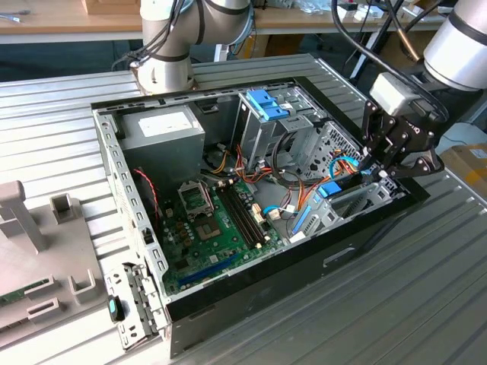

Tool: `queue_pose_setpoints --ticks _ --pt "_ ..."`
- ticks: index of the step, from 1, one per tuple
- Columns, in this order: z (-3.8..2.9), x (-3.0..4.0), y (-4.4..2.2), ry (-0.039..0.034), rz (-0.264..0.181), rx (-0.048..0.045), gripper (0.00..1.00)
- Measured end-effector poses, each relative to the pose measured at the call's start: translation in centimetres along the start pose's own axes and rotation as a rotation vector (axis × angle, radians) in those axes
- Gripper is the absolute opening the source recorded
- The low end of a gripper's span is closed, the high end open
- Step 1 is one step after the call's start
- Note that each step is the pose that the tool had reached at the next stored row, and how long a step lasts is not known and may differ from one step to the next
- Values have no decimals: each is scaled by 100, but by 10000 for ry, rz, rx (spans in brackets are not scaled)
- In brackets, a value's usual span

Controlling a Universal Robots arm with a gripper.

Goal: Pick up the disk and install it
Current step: 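Insert the second disk wire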

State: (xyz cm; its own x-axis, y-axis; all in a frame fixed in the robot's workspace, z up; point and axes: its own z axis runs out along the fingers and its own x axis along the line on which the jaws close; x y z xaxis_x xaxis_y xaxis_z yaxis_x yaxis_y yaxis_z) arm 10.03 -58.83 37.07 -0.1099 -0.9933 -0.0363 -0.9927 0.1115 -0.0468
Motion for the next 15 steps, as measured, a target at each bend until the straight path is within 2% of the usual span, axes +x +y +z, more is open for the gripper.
queue_pose_setpoints --ticks 7,9,12,13,14,15 --pt "0 0 0 7 -1 1 29" --pt "0 0 0 11 -1 1 16" --pt "0 0 0 18 -1 2 16" --pt "-1 1 10 1 -16 3 16" --pt "-1 1 12 -62 -145 -7 16" --pt "0 2 14 -126 -537 -28 16"
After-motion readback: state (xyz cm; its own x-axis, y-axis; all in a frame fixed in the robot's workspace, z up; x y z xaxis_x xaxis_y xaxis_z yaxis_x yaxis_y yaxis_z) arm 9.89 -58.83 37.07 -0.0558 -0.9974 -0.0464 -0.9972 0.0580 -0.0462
